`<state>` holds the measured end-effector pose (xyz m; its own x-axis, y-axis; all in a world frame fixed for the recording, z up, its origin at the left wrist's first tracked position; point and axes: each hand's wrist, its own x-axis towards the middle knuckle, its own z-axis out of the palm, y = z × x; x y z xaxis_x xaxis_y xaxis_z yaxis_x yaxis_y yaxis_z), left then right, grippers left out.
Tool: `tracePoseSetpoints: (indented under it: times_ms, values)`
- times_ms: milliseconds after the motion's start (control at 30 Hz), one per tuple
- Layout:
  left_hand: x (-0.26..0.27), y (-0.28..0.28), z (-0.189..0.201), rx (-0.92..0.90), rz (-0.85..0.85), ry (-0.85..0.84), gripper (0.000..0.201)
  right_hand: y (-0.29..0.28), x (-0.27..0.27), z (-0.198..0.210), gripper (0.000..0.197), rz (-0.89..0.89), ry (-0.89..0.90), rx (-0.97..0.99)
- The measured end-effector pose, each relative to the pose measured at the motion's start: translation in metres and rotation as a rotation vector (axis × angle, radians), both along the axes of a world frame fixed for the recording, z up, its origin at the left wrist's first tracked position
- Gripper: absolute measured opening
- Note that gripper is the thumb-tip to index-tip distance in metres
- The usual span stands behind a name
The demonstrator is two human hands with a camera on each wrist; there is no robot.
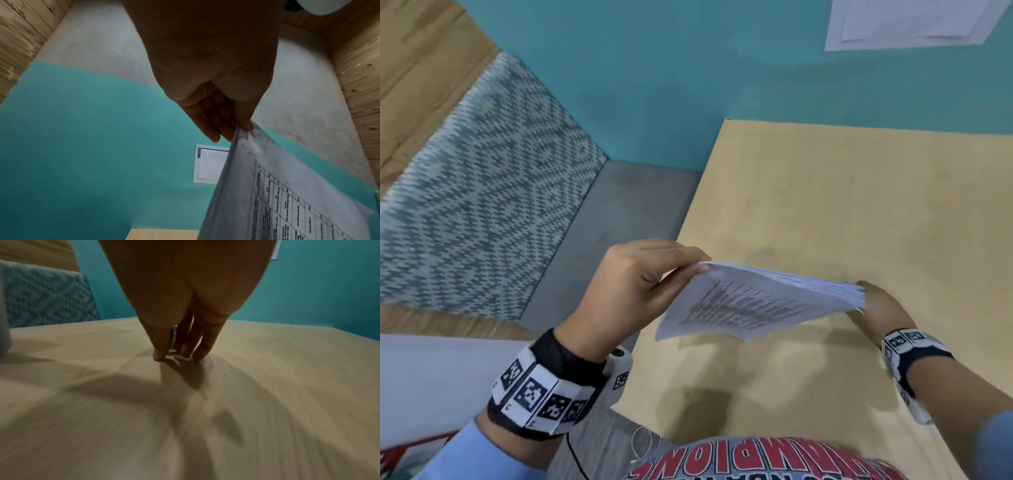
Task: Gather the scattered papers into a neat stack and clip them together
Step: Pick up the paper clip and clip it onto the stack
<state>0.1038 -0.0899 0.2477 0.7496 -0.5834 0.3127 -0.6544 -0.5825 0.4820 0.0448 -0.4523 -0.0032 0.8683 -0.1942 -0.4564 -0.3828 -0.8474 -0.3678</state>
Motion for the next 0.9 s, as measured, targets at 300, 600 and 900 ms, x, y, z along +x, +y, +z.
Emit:
tracePoseSetpoints:
  times_ms: [300,600,900]
  values:
    - [-0.010,-0.013,-0.001,0.000,-0.014,0.030,0.009,-0.001,-0.059,0.010,0.028,-0.433,-0.147,0.290]
    - [-0.038,-0.035,0.005,0.036,-0.059,-0.007,0.012,-0.027,-0.141,0.050,0.042,-0.736,-0.302,0.380]
    - [-0.067,-0.057,0.009,0.011,-0.112,-0.046,0.013,-0.046,-0.216,0.094,0.034,-0.960,-0.373,0.726]
